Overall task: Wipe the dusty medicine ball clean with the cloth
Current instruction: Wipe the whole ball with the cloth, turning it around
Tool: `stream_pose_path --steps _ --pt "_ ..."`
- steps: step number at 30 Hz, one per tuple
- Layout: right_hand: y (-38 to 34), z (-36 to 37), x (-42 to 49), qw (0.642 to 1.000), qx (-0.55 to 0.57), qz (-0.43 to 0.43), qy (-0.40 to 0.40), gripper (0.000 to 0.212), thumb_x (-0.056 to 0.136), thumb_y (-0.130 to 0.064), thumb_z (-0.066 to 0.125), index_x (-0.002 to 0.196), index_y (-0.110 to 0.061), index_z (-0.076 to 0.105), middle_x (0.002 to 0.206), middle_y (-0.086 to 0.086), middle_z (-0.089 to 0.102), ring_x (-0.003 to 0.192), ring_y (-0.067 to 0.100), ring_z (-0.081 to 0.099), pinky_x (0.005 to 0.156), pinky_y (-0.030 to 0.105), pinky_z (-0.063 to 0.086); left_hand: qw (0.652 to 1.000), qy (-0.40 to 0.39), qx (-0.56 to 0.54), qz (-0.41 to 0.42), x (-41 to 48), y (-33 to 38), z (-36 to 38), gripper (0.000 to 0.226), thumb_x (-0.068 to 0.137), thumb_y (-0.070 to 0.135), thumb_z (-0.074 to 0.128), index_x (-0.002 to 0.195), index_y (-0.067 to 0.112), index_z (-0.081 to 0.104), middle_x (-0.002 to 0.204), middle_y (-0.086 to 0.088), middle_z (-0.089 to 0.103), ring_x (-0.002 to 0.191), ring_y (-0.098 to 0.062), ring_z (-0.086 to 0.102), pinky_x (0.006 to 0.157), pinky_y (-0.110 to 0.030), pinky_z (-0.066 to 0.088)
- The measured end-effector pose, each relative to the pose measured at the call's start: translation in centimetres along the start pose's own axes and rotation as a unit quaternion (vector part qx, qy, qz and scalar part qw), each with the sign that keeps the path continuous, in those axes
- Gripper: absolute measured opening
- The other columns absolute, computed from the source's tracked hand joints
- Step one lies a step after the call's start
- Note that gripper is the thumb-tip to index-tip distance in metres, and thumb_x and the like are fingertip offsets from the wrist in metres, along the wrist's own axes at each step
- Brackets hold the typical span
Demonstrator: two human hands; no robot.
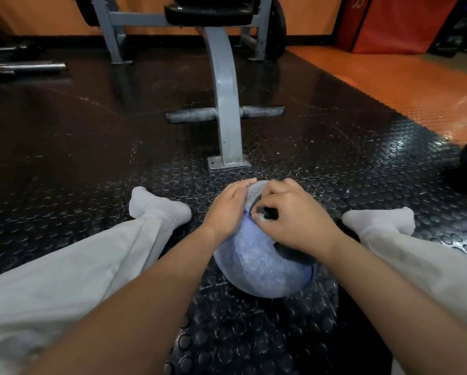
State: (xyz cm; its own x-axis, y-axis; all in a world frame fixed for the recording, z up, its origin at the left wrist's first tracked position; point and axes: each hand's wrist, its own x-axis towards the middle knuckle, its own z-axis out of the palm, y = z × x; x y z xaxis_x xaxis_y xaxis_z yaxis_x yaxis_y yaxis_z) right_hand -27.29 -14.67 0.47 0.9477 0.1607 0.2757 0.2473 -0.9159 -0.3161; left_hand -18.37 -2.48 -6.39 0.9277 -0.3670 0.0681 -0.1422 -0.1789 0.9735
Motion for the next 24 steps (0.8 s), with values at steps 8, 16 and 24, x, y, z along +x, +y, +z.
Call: stream_pose_path --steps 8,16,24 --pt "4.1 -0.5 1.5 0.970 0.072 0.206 0.109 0.031 0.091 -0.027 0.062 0.076 0.001 0.064 0.087 0.006 0.055 0.083 0.024 0.055 0.071 0.035 0.042 0.996 0.021 0.087 -0.019 0.0 1.2 1.3 0.038 0.105 0.028 0.031 0.133 0.029 0.058 0.142 0.011 0.050 0.130 -0.007 0.043 0.114 -0.029 0.029" --pt "1.4 0.1 -1.1 0.999 0.021 -0.017 0.035 0.011 0.085 -0.021 0.066 0.082 -0.013 0.074 0.083 -0.006 0.053 0.086 0.021 0.048 0.077 0.034 0.043 0.999 0.032 0.013 -0.017 -1.2 0.6 0.5 0.031 0.104 0.023 0.038 0.123 0.030 0.062 0.134 0.012 0.055 0.126 -0.004 0.048 0.112 -0.026 0.032" --pt "3.8 -0.7 1.4 0.981 0.082 0.153 0.089 0.027 0.087 -0.021 0.065 0.063 -0.011 0.060 0.083 0.002 0.053 0.081 0.026 0.057 0.073 0.034 0.043 0.998 0.035 0.043 -0.029 -0.8 0.8 0.7 0.034 0.102 0.027 0.038 0.128 0.033 0.059 0.136 0.016 0.052 0.118 0.002 0.047 0.097 -0.019 0.031"
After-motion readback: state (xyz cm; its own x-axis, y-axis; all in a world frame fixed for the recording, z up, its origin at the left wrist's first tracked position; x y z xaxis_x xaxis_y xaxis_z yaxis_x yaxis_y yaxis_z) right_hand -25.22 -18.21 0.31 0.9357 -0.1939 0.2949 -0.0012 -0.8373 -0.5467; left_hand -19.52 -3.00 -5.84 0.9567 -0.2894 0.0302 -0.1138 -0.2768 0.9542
